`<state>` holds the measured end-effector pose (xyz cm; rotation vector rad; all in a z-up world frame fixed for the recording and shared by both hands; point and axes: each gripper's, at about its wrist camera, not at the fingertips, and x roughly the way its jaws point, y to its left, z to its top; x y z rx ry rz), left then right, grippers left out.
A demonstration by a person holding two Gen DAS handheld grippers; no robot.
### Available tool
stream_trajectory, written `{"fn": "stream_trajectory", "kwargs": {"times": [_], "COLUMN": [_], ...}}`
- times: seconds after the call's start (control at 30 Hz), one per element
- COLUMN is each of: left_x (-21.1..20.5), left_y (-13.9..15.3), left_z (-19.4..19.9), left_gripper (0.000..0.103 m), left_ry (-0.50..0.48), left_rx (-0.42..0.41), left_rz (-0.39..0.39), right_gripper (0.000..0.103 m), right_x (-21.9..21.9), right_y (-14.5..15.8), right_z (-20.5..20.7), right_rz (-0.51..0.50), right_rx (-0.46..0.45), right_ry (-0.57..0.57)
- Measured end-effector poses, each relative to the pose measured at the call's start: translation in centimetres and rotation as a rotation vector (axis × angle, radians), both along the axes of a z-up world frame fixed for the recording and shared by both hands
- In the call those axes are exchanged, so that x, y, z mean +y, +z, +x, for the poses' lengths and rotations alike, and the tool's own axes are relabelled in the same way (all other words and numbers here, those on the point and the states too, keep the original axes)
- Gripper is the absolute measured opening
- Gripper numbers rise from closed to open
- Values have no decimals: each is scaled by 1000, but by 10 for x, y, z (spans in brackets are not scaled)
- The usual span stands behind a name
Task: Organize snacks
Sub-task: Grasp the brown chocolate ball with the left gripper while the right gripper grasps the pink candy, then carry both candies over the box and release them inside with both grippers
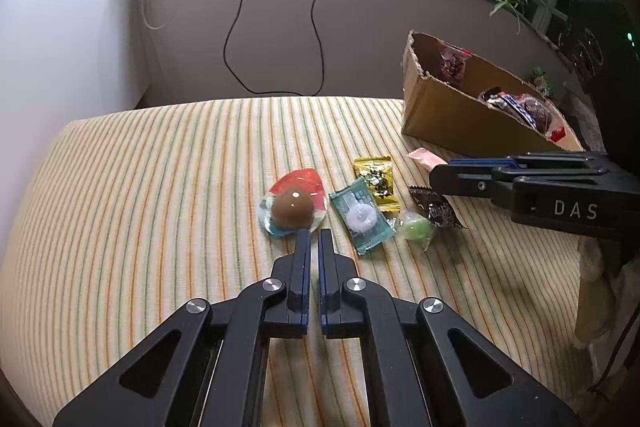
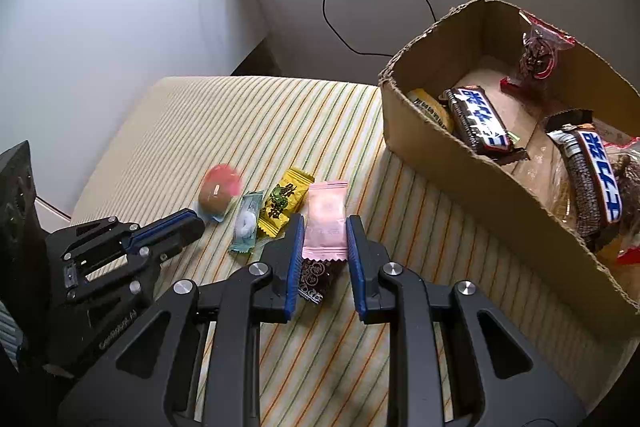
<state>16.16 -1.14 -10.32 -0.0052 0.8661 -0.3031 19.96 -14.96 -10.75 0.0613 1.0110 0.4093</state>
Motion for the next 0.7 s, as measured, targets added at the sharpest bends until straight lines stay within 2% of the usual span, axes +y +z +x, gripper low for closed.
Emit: {"fn": "stream_trajectory", "kwargs": {"times": [0.07, 0.1, 0.2, 0.33, 0.37, 0.4, 0.5, 0.57, 0.7], "left_x": [-2, -2, -1, -3, -6, -8, -11, -12, -5], "left_y": [0, 1, 7, 8, 6, 4, -1, -6, -5], "left_z": [1, 1, 1, 15, 21, 25, 35, 40, 36], "left_gripper": [6, 13, 26, 28, 38, 41, 41, 31, 28], "left_ry": [0, -2, 13, 24, 9, 8, -5, 2, 37], "left_rx": [-1, -5, -29, -30, -16, -14, 10, 23, 18], "left_rz": [1, 0, 5, 32, 39, 52, 52, 56, 22], "right_gripper": [22, 22, 22, 22, 22, 22, 22, 22, 22], "right_x": [-1, -1, 0, 0, 0, 0, -1, 0, -2], "right_y": [-1, -1, -3, -1, 0, 1, -2, -3, 0], "right_z": [-2, -3, 0, 2, 2, 4, 6, 5, 4], "right_rz": [0, -1, -2, 0, 0, -1, -1, -2, -3], "right_rx": [3, 5, 8, 7, 6, 6, 6, 7, 4], "right_ry": [1, 2, -1, -2, 0, 0, 1, 2, 0]}}
